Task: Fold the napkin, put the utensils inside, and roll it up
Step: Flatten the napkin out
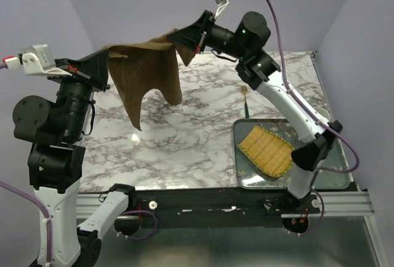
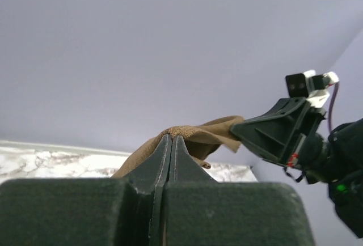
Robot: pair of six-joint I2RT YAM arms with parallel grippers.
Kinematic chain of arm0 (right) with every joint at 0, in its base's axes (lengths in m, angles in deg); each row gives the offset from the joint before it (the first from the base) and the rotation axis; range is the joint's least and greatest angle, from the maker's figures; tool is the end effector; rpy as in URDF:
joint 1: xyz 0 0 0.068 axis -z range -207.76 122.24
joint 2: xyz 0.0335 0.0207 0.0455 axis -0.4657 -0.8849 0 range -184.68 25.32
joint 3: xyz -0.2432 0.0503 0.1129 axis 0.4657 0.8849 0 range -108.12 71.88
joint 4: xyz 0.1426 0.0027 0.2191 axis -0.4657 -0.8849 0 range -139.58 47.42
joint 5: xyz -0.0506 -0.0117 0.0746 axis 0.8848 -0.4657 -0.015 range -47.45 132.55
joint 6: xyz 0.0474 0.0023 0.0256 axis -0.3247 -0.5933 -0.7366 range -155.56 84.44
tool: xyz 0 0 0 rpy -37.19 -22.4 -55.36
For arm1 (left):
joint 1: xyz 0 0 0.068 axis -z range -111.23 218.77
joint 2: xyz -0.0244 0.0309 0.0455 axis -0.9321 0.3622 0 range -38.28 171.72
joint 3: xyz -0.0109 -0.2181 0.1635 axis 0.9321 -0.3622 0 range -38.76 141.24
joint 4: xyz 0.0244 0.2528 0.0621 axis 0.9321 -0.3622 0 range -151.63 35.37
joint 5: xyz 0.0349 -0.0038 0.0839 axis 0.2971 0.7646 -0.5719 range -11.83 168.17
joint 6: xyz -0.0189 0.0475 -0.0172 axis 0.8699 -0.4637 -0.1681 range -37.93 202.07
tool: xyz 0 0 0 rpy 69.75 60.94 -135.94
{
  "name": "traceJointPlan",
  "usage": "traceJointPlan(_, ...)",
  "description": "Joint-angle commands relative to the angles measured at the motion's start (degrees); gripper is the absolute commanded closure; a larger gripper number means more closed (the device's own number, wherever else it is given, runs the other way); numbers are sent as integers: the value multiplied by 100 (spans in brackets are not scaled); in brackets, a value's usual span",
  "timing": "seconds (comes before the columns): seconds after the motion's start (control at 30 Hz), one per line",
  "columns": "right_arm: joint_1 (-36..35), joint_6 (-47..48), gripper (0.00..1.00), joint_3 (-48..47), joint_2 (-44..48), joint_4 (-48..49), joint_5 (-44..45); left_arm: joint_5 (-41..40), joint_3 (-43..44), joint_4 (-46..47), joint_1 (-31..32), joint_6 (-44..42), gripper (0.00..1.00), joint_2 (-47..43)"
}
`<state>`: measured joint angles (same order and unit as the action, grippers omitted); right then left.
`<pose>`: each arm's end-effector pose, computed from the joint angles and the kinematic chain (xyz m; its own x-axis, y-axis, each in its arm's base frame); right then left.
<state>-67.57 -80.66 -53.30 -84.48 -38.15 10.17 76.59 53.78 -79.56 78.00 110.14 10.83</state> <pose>0.3162 0.2885 0.5199 -0.4734 0.3842 -0.7927 -0.8393 0.0764 0.5383 0.0867 -0.0131 0.5598 0.2133 -0.5112 -0.8326 0.2662 0.8504 -0.4539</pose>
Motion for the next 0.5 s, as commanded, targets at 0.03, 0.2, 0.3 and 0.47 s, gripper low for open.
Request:
traceJointPlan(0.03,-9,792,99,2486,1354,-283,-392,572,-1425,-679,-27,-40,100,-837)
traceJointPlan(0.2,-333,784,99,6132,3117,-311,143,658,-3379,-1269,-18,1003,100,-2113)
traceJointPlan(0.3,-650,433,99,7755,3839,-267,635,1817,-4636,-1120,-18,1638,100,-2703)
traceJointPlan(0.47,-721,46,99,9133,3975,173,673,2661,-5728,-1128,-18,2158,100,-2959)
